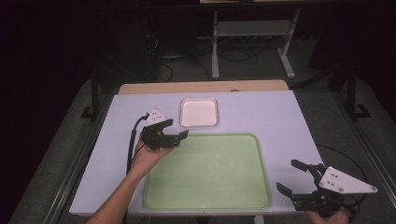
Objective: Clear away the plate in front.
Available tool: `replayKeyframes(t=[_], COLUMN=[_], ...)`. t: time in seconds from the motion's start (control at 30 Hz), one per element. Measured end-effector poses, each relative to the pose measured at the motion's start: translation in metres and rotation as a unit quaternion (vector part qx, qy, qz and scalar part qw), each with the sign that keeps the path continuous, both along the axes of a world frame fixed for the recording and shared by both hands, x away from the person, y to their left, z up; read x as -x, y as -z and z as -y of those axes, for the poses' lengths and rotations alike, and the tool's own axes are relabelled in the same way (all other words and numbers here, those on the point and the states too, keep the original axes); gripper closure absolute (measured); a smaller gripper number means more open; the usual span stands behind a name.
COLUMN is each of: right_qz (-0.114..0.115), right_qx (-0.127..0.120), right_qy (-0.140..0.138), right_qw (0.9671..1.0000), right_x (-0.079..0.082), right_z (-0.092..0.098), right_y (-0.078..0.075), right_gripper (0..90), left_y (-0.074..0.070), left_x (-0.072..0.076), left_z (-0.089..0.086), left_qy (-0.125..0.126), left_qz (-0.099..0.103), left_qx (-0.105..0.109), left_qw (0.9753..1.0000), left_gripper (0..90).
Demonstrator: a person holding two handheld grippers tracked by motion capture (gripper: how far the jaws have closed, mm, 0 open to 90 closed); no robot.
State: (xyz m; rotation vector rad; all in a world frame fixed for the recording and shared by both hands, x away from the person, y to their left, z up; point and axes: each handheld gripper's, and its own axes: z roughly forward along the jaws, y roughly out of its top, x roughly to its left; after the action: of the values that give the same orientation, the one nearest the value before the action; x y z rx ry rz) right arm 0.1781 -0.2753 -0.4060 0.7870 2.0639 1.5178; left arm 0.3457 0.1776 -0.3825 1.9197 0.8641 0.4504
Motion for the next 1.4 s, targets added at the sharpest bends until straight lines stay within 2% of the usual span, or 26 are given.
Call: replayKeyframes(t=[0.53, 0.73, 0.93, 1.0, 1.2, 1.4], right_qz=[-0.002, -0.002, -0.002, -0.002, -0.001, -0.001], right_qx=[-0.001, -0.001, 0.001, 0.001, -0.001, 0.004], right_qy=[0.004, 0.004, 0.006, 0.006, 0.006, 0.004], right_qw=[1.0000, 1.0000, 1.0000, 1.0000, 1.0000, 1.0000], right_x=[-0.002, -0.002, -0.003, -0.003, -0.003, -0.002], right_z=[0.003, 0.004, 0.005, 0.005, 0.005, 0.003], right_y=[0.001, 0.001, 0.000, 0.001, 0.000, 0.000], right_gripper=[13.8, 13.8, 13.8, 13.8, 13.8, 13.9], left_y=[-0.003, -0.005, -0.004, -0.003, 0.003, 0.009], left_x=[-0.041, -0.062, -0.083, -0.089, -0.109, -0.127], left_z=[0.013, 0.014, 0.015, 0.016, 0.018, 0.022], left_qy=[-0.011, -0.027, -0.043, -0.049, -0.075, -0.098], left_qz=[-0.016, -0.025, -0.032, -0.034, -0.053, -0.076], left_qx=[-0.010, -0.009, -0.023, -0.029, -0.026, -0.034], left_qw=[0.9998, 0.9993, 0.9983, 0.9978, 0.9954, 0.9918], left_gripper=[24.0, 24.0, 24.0, 24.0, 24.6, 28.0])
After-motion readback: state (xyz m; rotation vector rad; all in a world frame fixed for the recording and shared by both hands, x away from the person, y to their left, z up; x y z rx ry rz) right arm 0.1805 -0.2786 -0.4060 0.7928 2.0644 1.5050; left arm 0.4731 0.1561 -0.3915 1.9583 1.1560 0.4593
